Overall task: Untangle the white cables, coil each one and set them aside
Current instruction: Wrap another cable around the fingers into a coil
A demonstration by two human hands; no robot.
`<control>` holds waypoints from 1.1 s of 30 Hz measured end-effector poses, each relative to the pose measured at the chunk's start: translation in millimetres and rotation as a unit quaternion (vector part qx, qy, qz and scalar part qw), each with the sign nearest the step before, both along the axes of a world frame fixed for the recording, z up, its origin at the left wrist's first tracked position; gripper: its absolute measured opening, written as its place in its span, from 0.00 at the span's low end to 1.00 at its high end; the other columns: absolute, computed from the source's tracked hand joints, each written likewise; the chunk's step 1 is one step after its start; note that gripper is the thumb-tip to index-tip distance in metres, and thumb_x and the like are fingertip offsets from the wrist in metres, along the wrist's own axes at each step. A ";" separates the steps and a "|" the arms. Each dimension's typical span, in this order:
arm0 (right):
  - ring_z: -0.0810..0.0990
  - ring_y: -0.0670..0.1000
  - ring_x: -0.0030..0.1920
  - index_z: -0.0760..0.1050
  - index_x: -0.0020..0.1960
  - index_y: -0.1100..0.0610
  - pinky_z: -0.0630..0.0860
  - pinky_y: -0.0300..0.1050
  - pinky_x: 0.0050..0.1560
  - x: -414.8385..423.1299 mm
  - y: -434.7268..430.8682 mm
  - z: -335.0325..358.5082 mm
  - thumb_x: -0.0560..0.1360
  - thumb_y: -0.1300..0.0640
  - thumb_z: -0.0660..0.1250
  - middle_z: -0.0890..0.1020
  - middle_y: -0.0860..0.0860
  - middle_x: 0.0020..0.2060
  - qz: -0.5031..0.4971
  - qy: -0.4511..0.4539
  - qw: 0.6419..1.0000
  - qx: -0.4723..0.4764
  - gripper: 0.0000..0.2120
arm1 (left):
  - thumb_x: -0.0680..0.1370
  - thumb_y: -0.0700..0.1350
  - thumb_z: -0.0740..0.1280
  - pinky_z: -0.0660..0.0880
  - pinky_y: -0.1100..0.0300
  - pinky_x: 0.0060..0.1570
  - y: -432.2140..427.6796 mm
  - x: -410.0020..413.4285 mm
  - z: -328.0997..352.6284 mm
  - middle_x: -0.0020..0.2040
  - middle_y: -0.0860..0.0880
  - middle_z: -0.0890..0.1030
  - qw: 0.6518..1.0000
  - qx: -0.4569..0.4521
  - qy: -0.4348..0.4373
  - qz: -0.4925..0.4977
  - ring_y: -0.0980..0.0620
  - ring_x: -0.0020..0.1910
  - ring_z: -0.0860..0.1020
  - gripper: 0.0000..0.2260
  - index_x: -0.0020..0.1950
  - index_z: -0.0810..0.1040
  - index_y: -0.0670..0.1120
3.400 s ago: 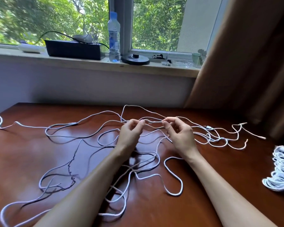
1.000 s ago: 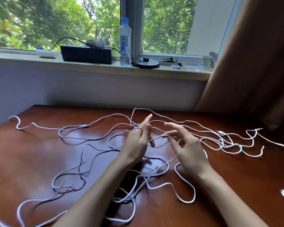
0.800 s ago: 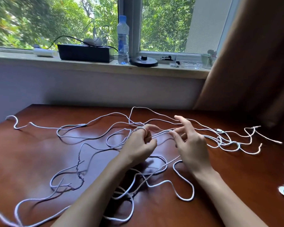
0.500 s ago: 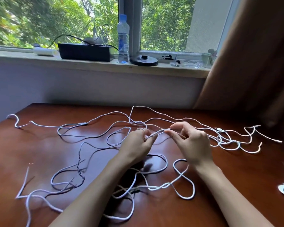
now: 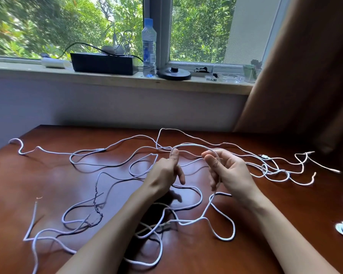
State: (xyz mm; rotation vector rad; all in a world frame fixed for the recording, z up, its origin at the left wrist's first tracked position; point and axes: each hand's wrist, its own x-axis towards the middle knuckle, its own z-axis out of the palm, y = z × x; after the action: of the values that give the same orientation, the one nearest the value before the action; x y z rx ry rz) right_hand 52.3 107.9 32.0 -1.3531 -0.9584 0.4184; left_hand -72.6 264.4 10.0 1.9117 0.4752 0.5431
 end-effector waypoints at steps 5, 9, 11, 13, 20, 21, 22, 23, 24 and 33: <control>0.73 0.52 0.28 0.78 0.61 0.60 0.72 0.40 0.30 0.8 -0.3 0.5 0.79 0.53 0.67 0.73 0.53 0.29 0.030 0.037 0.999 0.000 0.14 | 0.80 0.65 0.47 0.52 0.64 0.22 2.6 2.8 5.0 0.19 0.51 0.56 0.984 -0.165 -0.023 -0.056 0.56 0.19 0.51 0.38 0.31 0.77 0.35; 0.74 0.51 0.27 0.75 0.59 0.59 0.74 0.43 0.29 4.2 3.5 -2.1 0.83 0.60 0.62 0.74 0.51 0.30 -0.051 0.061 0.997 0.018 0.07 | 0.81 0.59 0.45 0.45 0.61 0.25 2.5 2.6 8.2 0.20 0.52 0.56 0.960 -0.256 -0.021 -0.110 0.55 0.21 0.49 0.37 0.29 0.79 0.38; 0.72 0.46 0.25 0.75 0.56 0.58 0.71 0.40 0.26 10.1 5.5 -7.0 0.82 0.57 0.65 0.76 0.50 0.31 -0.120 0.036 0.992 0.004 0.06 | 0.81 0.56 0.44 0.45 0.60 0.27 1.8 2.0 8.9 0.20 0.53 0.56 0.943 -0.305 -0.038 -0.126 0.55 0.22 0.50 0.35 0.29 0.79 0.38; 0.75 0.41 0.30 0.77 0.53 0.57 0.71 0.34 0.31 17.7 5.0 -10.8 0.79 0.54 0.70 0.80 0.50 0.36 -0.177 -0.023 0.984 -0.021 0.08 | 0.79 0.55 0.46 0.46 0.60 0.28 1.1 1.6 10.9 0.20 0.53 0.56 0.925 -0.345 -0.075 -0.139 0.55 0.23 0.51 0.32 0.29 0.78 0.38; 0.76 0.42 0.32 0.81 0.42 0.49 0.72 0.36 0.36 21.3 1.7 -18.1 0.73 0.48 0.76 0.80 0.45 0.31 -0.211 -0.213 0.948 -0.106 0.07 | 0.75 0.51 0.50 0.47 0.57 0.32 0.5 -2.2 16.8 0.22 0.52 0.55 0.844 -0.456 -0.242 -0.147 0.54 0.25 0.49 0.24 0.30 0.76 0.39; 0.77 0.42 0.33 0.81 0.42 0.48 0.75 0.39 0.37 21.7 1.5 -20.2 0.73 0.46 0.76 0.81 0.45 0.32 -0.207 -0.242 0.940 -0.118 0.07 | 0.76 0.50 0.50 0.47 0.57 0.32 0.9 -2.2 17.2 0.23 0.51 0.53 0.834 -0.465 -0.263 -0.140 0.53 0.25 0.49 0.24 0.30 0.75 0.39; 0.78 0.43 0.34 0.81 0.42 0.46 0.77 0.43 0.39 22.3 1.9 -22.5 0.73 0.46 0.76 0.81 0.44 0.32 -0.200 -0.267 0.934 -0.130 0.06 | 0.77 0.50 0.49 0.48 0.58 0.31 1.4 -2.2 17.4 0.24 0.50 0.53 0.822 -0.475 -0.284 -0.133 0.53 0.25 0.49 0.24 0.31 0.75 0.39; 0.79 0.44 0.35 0.81 0.43 0.44 0.78 0.46 0.41 22.3 2.6 -24.5 0.73 0.45 0.76 0.82 0.42 0.33 -0.189 -0.290 0.928 -0.139 0.05 | 0.78 0.49 0.48 0.49 0.59 0.30 2.1 -2.3 17.6 0.25 0.49 0.54 0.809 -0.487 -0.303 -0.127 0.53 0.24 0.50 0.24 0.31 0.74 0.39; 0.79 0.44 0.35 0.81 0.43 0.44 0.79 0.48 0.42 21.5 3.4 -26.3 0.73 0.46 0.75 0.82 0.41 0.34 -0.172 -0.308 0.925 -0.144 0.04 | 0.79 0.49 0.47 0.51 0.61 0.29 2.9 -2.7 17.7 0.25 0.49 0.56 0.796 -0.498 -0.320 -0.123 0.53 0.23 0.52 0.25 0.31 0.73 0.40; 0.79 0.47 0.41 0.85 0.45 0.45 0.77 0.49 0.44 13.8 7.0 -28.4 0.72 0.48 0.74 0.82 0.41 0.38 -0.029 -0.389 0.914 -0.110 0.03 | 0.81 0.50 0.47 0.59 0.56 0.35 6.6 -3.8 21.0 0.32 0.47 0.63 0.746 -0.546 -0.372 -0.083 0.49 0.28 0.62 0.23 0.50 0.78 0.38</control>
State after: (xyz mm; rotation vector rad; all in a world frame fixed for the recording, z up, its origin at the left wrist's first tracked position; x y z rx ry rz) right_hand 66.1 114.9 3.6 -1.7969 -1.5469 -0.0912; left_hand -76.4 271.0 31.0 0.4989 0.0227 0.6474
